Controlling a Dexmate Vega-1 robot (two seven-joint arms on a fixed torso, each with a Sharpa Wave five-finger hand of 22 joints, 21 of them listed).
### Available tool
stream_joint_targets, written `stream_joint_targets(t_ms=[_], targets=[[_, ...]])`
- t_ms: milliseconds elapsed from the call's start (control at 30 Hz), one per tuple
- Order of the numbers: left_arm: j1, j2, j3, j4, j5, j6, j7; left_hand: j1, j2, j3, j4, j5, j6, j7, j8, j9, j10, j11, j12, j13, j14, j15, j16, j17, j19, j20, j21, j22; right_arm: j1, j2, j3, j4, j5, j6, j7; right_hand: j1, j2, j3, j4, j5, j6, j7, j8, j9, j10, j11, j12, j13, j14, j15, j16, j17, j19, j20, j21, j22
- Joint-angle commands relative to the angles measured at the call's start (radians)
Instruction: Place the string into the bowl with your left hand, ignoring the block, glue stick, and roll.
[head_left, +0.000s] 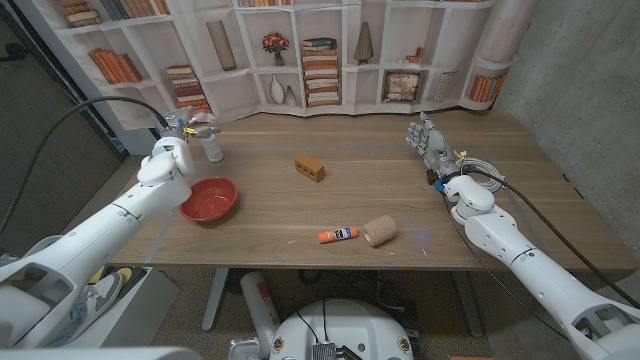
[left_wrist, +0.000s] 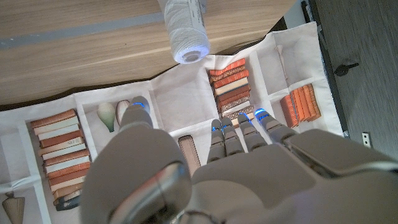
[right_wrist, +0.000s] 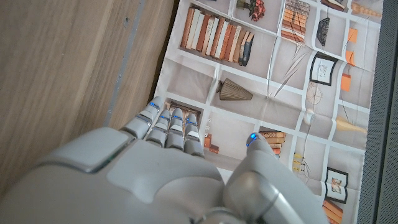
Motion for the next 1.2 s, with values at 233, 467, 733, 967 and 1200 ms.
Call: stream_joint_targets(t_ms=[233, 467, 733, 967, 1200], targets=[[-0.110, -0.047, 0.065, 0.128, 0.017, -0.018, -0.062, 0.023, -0.006, -0.001, -0.012, 0.005, 0.006, -0.005, 0.001, 0.003, 0.011, -0.007, 0.008, 0.006, 0.011, -0.002, 0.005, 0.001, 0.019, 0.003, 0.007, 0.002, -0.007, -0.007, 0.001, -0.032, -0.014, -0.017, -0.031, 0.002, -0.004, -0.003, 0.002, 0.008, 0.010, 0.000, 0.001, 0.003, 0.005, 0.001, 0.005, 0.005, 0.010, 0.002, 0.003, 0.002, 0.003, 0.003, -0.003, 0.001], [-0.139, -0.063, 0.085, 0.168, 0.022, -0.022, -0.087, 0.033, -0.012, -0.004, -0.017, 0.005, 0.002, -0.006, -0.002, 0.003, 0.011, -0.010, 0.007, 0.006, 0.012, -0.001, 0.003, 0.001, 0.024, 0.006, 0.007, 0.002, -0.007, -0.003, -0.001, -0.033, -0.017, -0.015, -0.036, 0.002, -0.004, -0.004, 0.001, 0.008, 0.010, 0.000, 0.001, 0.004, 0.005, -0.001, 0.005, 0.005, 0.009, 0.001, 0.002, 0.002, 0.003, 0.003, -0.003, 0.001], [-0.154, -0.083, 0.086, 0.217, 0.001, -0.050, -0.091, 0.043, -0.017, -0.008, -0.022, 0.004, 0.001, -0.006, -0.004, 0.003, 0.011, -0.014, 0.005, 0.007, 0.016, -0.003, 0.003, 0.002, 0.031, 0.012, 0.008, 0.002, -0.009, -0.004, 0.000, -0.043, -0.022, -0.020, -0.047, 0.002, -0.003, -0.005, 0.001, 0.008, 0.010, -0.002, 0.001, 0.004, 0.005, -0.001, 0.005, 0.005, 0.010, 0.002, 0.002, 0.002, 0.003, 0.003, -0.003, 0.001], [-0.169, -0.103, 0.096, 0.266, -0.005, -0.068, -0.086, 0.050, -0.020, -0.010, -0.024, 0.004, -0.003, -0.008, -0.007, 0.004, 0.009, -0.010, 0.003, 0.007, 0.016, 0.000, 0.002, 0.002, 0.032, 0.013, 0.007, 0.002, -0.008, -0.006, -0.002, -0.049, -0.025, -0.030, -0.054, 0.002, -0.003, -0.005, 0.001, 0.008, 0.010, -0.002, 0.001, 0.004, 0.005, 0.000, 0.005, 0.005, 0.011, 0.001, 0.003, 0.002, 0.003, 0.004, -0.003, 0.001], [-0.176, -0.116, 0.109, 0.288, 0.000, -0.078, -0.081, 0.057, -0.021, -0.013, -0.026, 0.004, -0.005, -0.009, -0.009, 0.004, 0.007, -0.009, 0.001, 0.007, 0.014, 0.001, 0.001, 0.002, 0.033, 0.017, 0.006, 0.003, 0.005, 0.001, -0.008, -0.036, -0.027, -0.028, -0.045, 0.002, -0.002, -0.006, 0.000, 0.008, 0.011, -0.001, 0.001, 0.004, 0.006, 0.001, 0.005, 0.005, 0.010, 0.001, 0.002, 0.002, 0.003, 0.003, -0.003, 0.001]])
